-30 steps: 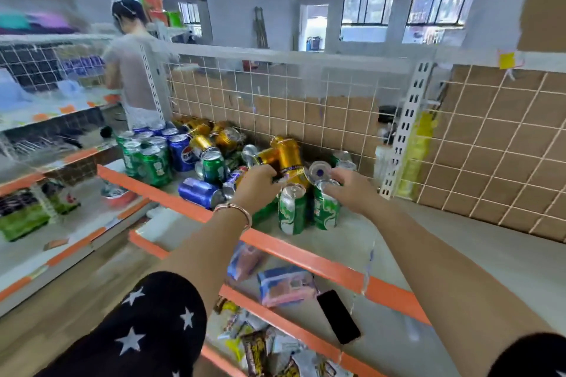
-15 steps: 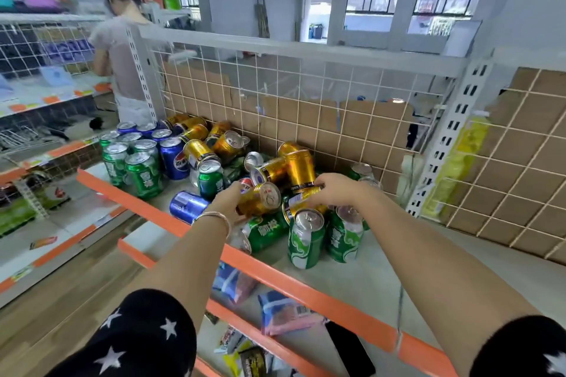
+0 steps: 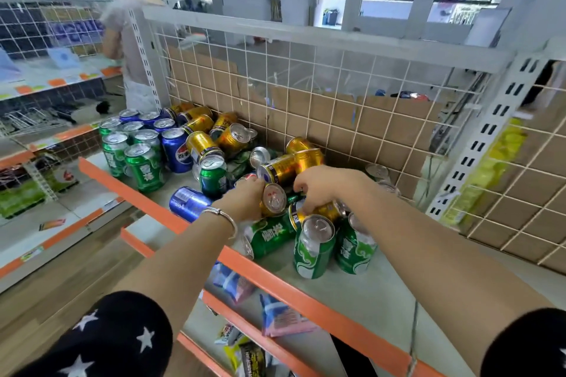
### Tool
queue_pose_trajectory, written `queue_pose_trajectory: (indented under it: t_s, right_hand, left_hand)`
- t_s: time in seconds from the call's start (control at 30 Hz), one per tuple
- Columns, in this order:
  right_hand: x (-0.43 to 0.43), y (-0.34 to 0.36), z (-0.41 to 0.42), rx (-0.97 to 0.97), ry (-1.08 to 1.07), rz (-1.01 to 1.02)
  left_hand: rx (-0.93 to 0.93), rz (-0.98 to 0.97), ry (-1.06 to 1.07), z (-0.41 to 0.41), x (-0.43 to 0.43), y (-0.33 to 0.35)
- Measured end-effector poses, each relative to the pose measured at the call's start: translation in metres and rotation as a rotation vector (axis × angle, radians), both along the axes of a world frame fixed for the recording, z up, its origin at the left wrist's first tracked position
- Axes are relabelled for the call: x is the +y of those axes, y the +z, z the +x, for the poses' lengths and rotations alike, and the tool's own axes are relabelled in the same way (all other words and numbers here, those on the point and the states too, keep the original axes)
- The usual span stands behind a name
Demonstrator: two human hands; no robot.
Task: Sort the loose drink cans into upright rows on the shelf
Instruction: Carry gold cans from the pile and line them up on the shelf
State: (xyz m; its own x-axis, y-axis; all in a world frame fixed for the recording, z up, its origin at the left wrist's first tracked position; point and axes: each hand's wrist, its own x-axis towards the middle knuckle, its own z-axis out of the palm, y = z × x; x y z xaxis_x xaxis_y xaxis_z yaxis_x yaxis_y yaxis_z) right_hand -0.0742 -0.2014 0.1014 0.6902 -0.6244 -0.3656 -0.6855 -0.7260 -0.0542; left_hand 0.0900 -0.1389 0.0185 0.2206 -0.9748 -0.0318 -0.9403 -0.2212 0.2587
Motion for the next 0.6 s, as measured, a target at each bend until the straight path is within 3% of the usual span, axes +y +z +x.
queue_pose_trajectory:
  t_s: [0.27, 0.4, 0.6]
  right_hand:
    - [0.005, -0.035, 0.041, 0.363, -0.074, -0.104]
    - [0.011, -0.028, 0.044, 0.486, 0.074, -0.248]
    - [0.005, -0.022, 0.019, 0.190, 0.132, -0.213]
  left_hand:
    - [0.033, 0.004, -0.046, 0.001, -0.001, 0.002]
    - [0.037, -0.033, -0.066, 0.003, 0.003, 0.001]
    - [0.018, -0.140, -0.011, -0.003, 0.014, 0.004]
